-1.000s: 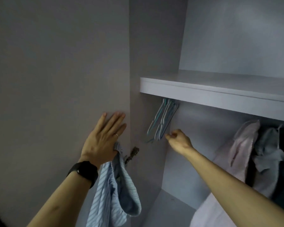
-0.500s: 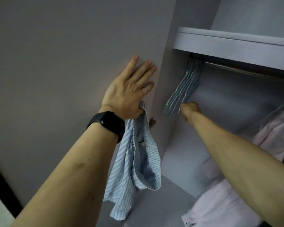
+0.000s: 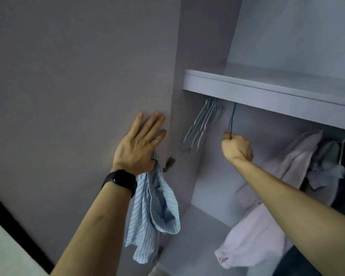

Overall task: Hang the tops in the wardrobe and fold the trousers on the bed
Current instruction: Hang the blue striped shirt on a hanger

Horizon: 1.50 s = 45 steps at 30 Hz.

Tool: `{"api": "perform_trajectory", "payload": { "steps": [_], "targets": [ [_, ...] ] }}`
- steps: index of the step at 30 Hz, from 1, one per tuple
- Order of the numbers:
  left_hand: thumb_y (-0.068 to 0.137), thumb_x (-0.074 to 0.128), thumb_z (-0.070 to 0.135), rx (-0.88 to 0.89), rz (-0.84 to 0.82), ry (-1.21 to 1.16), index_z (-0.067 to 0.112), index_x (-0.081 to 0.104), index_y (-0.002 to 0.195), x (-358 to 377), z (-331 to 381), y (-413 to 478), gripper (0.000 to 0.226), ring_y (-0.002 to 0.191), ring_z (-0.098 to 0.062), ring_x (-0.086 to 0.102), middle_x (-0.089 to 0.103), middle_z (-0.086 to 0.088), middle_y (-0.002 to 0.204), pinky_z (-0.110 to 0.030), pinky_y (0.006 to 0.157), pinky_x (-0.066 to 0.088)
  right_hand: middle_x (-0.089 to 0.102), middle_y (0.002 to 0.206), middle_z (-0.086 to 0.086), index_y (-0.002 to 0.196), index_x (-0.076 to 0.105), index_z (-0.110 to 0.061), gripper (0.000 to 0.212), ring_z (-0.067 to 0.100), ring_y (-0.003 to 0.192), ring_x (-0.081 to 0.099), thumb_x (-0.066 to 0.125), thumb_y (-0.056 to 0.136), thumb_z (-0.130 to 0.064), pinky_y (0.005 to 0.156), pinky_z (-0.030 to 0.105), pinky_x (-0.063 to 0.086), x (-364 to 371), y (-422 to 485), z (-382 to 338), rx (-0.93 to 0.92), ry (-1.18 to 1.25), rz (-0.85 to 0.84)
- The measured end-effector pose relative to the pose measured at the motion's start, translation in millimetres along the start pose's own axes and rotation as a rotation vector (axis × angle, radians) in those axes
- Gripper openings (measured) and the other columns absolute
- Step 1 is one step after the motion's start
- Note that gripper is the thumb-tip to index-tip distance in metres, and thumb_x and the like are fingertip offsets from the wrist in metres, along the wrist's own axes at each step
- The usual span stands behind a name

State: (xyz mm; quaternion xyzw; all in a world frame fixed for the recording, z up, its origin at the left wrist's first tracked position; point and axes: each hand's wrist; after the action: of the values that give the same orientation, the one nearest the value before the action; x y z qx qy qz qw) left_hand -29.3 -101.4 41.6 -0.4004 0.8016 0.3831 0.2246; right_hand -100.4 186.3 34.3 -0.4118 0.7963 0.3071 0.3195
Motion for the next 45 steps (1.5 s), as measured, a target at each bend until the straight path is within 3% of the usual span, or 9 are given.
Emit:
{"api": "perform_trajectory", "payload": {
  "steps": [6, 10, 14, 20, 25, 32, 37, 42, 45],
  "targets": [
    [0.075, 0.066, 0.039, 0.066, -0.036, -0.250, 0.036, 0.064, 0.133, -29.5, -4.3, -5.0, 0.058, 0.155, -0.032, 0.009, 0.024, -0.011, 0.165, -0.054, 0.122, -0.014, 0.067, 0.078, 0.012, 0.074, 0.057, -0.010, 0.054, 0.038, 0.078, 0.056, 0.038, 0.104, -0.050, 0.066, 0.036, 0.035, -38.8, -107.4, 81.4, 0.021, 0.119, -0.067],
    [0.073, 0.046, 0.038, -0.028, -0.173, -0.497, 0.028, 0.080, 0.098, -49.1, 5.2, -13.5, 0.043, 0.105, -0.029, 0.062, 0.072, -0.002, 0.107, -0.040, 0.113, 0.025, 0.049, 0.049, 0.006, 0.058, 0.036, -0.010, 0.059, 0.031, 0.058, 0.051, 0.044, 0.103, -0.048, 0.060, 0.039, 0.042, -67.9, -180.1, 125.0, 0.095, 0.322, -0.207],
    [0.069, 0.045, 0.043, -0.142, -0.417, -0.965, 0.040, 0.065, 0.105, -67.2, 32.9, -33.4, 0.041, 0.095, -0.030, 0.064, 0.066, 0.008, 0.100, -0.035, 0.078, 0.045, 0.041, 0.045, -0.003, 0.057, 0.033, -0.016, 0.059, 0.013, 0.042, 0.045, 0.047, 0.100, -0.055, 0.047, 0.019, 0.038, -86.8, -235.9, 152.7, 0.159, 0.485, -0.259],
    [0.072, 0.049, 0.027, 0.256, -0.527, -1.108, 0.063, 0.015, 0.147, -89.2, 106.1, -81.5, 0.089, 0.087, -0.034, 0.065, 0.069, 0.007, 0.087, -0.042, 0.080, 0.055, 0.046, 0.042, -0.002, 0.053, 0.043, -0.024, 0.055, 0.012, 0.039, 0.048, 0.053, 0.092, -0.061, 0.046, 0.020, 0.041, -109.4, -296.7, 172.1, 0.014, 0.648, -0.288],
    [0.080, 0.041, 0.025, 0.229, -0.375, -1.144, 0.033, 0.066, 0.118, -87.0, 133.2, -95.2, 0.046, 0.107, -0.036, 0.064, 0.072, 0.000, 0.117, -0.039, 0.090, 0.052, 0.049, 0.046, -0.002, 0.054, 0.046, -0.020, 0.052, 0.008, 0.043, 0.048, 0.067, 0.086, -0.056, 0.049, 0.018, 0.042, -112.0, -332.7, 199.4, 0.035, 0.678, -0.328],
    [0.086, 0.043, 0.026, 0.410, -0.267, -0.969, 0.017, 0.065, 0.107, -98.9, 149.0, -117.8, 0.032, 0.096, -0.041, 0.062, 0.065, -0.007, 0.108, -0.042, 0.071, 0.050, 0.076, 0.088, 0.000, 0.102, 0.068, -0.016, 0.033, 0.007, 0.080, 0.071, 0.089, 0.076, -0.017, 0.072, 0.015, 0.051, -101.0, -315.3, 198.9, 0.216, 0.671, -0.598],
    [0.086, 0.046, 0.025, 0.418, -0.275, -0.902, 0.015, 0.064, 0.111, -96.0, 153.0, -125.4, 0.033, 0.104, -0.036, 0.058, 0.067, -0.009, 0.104, -0.043, 0.072, 0.050, 0.068, 0.077, 0.001, 0.097, 0.066, -0.016, 0.020, 0.013, 0.061, 0.061, 0.070, 0.091, -0.035, 0.058, 0.025, 0.049, -108.9, -260.3, 159.3, 0.616, 1.100, -0.454],
    [0.087, 0.051, 0.018, 0.454, -0.338, -0.873, 0.016, 0.064, 0.114, -96.4, 158.4, -123.1, 0.030, 0.108, -0.033, 0.057, 0.068, -0.006, 0.107, -0.043, 0.074, 0.054, 0.057, 0.064, -0.005, 0.094, 0.071, -0.013, 0.036, 0.009, 0.052, 0.049, 0.060, 0.098, -0.047, 0.055, 0.025, 0.046, -121.9, -217.3, 132.9, 0.570, 1.036, -0.543],
    [0.086, 0.052, 0.017, 0.436, -0.420, -0.939, 0.035, 0.047, 0.144, -93.7, 155.2, -114.6, 0.062, 0.110, -0.035, 0.060, 0.068, -0.006, 0.116, -0.046, 0.082, 0.055, 0.046, 0.059, -0.007, 0.100, 0.075, -0.010, 0.038, 0.004, 0.041, 0.032, 0.050, 0.105, -0.038, 0.041, 0.019, 0.030, -113.7, -203.5, 122.8, 0.533, 0.928, -0.457]
  ]
}}
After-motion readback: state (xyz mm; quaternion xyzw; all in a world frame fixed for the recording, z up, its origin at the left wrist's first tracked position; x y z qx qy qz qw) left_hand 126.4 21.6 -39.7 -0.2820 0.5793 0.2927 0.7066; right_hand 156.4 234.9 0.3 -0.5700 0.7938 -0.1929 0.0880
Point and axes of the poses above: each hand's wrist, its own y-axis towards the middle knuckle, its own x-axis out of the palm, z = x × y
